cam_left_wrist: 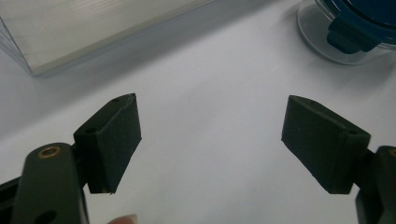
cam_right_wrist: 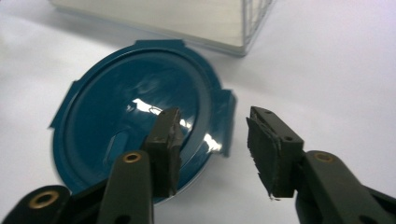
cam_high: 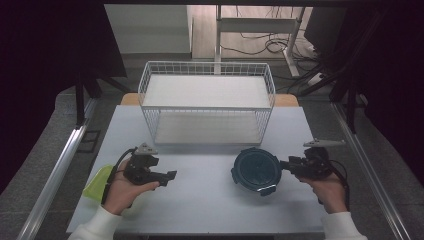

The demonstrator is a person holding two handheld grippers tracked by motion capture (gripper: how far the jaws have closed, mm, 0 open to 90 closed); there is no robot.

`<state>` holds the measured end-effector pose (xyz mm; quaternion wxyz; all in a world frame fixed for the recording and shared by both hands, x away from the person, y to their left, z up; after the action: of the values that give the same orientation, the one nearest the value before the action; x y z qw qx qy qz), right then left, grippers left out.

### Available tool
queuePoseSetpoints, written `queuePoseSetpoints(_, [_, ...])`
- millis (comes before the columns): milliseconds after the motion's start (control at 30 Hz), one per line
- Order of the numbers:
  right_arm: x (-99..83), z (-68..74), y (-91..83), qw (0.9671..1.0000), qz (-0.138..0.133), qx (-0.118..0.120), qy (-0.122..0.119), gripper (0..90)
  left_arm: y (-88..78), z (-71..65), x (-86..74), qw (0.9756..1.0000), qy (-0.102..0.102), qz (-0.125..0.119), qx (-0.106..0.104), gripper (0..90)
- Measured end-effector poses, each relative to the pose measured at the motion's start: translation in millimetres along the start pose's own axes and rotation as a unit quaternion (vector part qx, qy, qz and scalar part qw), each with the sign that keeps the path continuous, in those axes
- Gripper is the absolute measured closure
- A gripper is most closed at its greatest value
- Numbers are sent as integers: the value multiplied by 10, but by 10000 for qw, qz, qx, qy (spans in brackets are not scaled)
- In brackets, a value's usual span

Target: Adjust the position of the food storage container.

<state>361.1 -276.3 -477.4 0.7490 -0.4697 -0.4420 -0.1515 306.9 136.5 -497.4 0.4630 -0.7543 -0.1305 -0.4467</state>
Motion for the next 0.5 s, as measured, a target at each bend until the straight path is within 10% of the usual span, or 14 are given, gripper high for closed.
queuePoseSetpoints(500, [61, -107, 315, 9983, 399, -404, -93, 757, -15, -1, 8, 10000, -1, -55, 54, 199])
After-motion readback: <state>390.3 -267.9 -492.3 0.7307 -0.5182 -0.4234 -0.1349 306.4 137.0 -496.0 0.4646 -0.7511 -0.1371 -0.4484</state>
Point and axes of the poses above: each handheld gripper's, and its own axes: y roughly forward along the jaws, x roughly out of its top, z roughly to its left, the point moved 7 cm from there along y, roughly forward along the jaws, and after that the axes turned 11 degrees about -z, right-handed, at the moved point
